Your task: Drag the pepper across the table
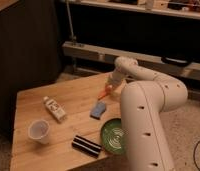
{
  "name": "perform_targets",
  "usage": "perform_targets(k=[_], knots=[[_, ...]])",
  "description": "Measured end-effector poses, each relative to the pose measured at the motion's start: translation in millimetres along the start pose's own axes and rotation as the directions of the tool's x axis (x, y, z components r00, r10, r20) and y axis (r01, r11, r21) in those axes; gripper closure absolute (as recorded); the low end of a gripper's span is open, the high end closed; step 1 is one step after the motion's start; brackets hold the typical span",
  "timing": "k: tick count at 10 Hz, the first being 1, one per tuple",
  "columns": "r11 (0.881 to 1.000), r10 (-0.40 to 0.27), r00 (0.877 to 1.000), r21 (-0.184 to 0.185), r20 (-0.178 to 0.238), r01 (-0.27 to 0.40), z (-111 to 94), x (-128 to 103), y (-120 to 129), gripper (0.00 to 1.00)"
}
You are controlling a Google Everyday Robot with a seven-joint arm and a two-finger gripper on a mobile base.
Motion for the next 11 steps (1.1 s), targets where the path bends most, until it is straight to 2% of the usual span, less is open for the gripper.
perform_targets(k=[3, 4, 6, 8, 9, 11], knots=[[0.998, -0.068, 0.998, -0.002, -0.011, 0.068, -2.9, 21.2, 5.1, 0.64], [0.996, -0.086, 0.996, -0.001, -0.011, 0.086, -3.5, 29.2, 6.5, 0.61], [0.995, -0.098, 0.995, -0.001, 0.001, 0.098, -4.3, 32.8, 7.9, 0.42], [0.995, -0.094, 0.995, -0.014, 0.041, 0.094, -8.1, 22.3, 10.5, 0.24], [0.995, -0.095, 0.993, -0.032, 0.068, 0.098, -10.7, 18.9, 14.7, 0.2], [0.99, -0.115, 0.988, -0.073, 0.102, 0.123, -14.1, 18.5, 29.2, 0.2]])
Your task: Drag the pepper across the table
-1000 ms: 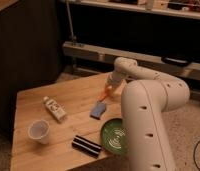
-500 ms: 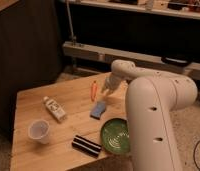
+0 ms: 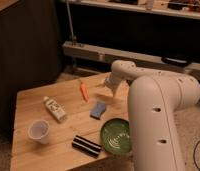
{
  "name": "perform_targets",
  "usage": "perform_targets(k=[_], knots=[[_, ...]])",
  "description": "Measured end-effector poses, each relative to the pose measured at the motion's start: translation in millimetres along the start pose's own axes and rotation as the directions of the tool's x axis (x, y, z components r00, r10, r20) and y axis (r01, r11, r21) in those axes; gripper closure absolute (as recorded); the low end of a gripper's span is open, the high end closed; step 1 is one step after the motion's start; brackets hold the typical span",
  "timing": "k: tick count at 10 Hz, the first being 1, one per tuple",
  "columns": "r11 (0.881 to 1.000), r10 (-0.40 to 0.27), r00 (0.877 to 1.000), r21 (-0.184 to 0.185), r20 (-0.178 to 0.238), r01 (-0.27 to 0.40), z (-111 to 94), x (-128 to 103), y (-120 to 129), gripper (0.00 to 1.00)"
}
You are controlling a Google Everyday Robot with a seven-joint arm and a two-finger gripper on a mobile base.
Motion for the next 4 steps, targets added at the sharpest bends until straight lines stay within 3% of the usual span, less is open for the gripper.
perform_targets(k=[3, 4], knots=[[0.99, -0.118, 0.992, -0.078, 0.047, 0.122, -11.1, 12.0, 26.2, 0.2], [0.976, -0.189, 0.979, -0.094, 0.078, 0.196, -16.2, 23.2, 37.6, 0.2]])
